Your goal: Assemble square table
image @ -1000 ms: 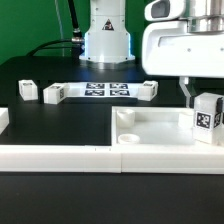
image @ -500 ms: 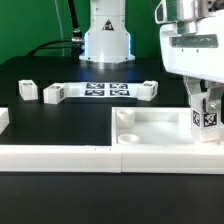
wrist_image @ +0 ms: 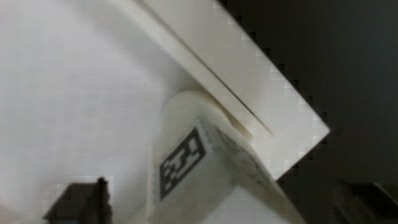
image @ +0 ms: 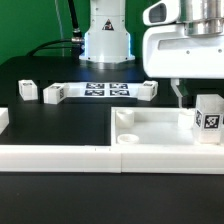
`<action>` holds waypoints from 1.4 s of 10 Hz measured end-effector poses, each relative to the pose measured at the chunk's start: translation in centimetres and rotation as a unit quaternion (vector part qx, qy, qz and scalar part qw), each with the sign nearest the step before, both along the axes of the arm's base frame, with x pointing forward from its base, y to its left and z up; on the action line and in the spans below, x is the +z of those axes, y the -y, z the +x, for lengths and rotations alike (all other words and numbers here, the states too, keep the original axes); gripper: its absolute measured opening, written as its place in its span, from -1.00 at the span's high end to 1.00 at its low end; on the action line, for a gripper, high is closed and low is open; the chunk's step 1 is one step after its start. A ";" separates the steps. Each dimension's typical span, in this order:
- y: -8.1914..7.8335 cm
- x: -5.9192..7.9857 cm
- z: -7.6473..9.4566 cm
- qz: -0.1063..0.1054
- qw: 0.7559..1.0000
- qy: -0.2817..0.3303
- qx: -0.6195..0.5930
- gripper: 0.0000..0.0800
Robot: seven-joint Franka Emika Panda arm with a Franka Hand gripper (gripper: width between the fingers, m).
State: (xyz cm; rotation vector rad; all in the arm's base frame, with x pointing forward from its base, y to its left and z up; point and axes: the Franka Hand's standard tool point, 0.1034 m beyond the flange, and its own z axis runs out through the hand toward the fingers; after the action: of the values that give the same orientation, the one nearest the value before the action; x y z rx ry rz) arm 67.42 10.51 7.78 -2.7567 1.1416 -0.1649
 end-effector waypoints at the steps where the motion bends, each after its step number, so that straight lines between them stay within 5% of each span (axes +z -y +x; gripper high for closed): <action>1: -0.7 0.3 -0.2 -0.001 1.000 0.011 0.003 -0.61; 4: -0.2 0.2 -0.2 -0.038 0.988 0.022 0.151 -0.62; 7: 0.5 -0.4 0.8 -0.085 0.917 0.005 0.390 -0.62; 9: 0.5 -0.3 1.0 -0.084 0.927 0.009 0.364 -0.62; 10: 0.5 -0.3 1.0 -0.083 0.930 0.009 0.357 -0.22; 11: 0.5 -0.3 1.0 -0.081 0.937 0.007 0.340 -0.22; 12: 0.5 -0.3 1.0 -0.075 0.951 0.005 0.299 0.13; 14: 0.5 -0.3 1.0 -0.067 0.969 0.000 0.238 0.28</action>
Offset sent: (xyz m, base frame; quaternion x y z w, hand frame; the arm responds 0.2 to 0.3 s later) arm 0.0000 0.0000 0.0000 0.0000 0.0000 -0.1938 0.9810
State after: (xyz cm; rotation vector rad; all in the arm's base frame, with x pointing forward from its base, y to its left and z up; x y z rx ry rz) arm 68.43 10.01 7.44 -3.0507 0.4527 -0.1869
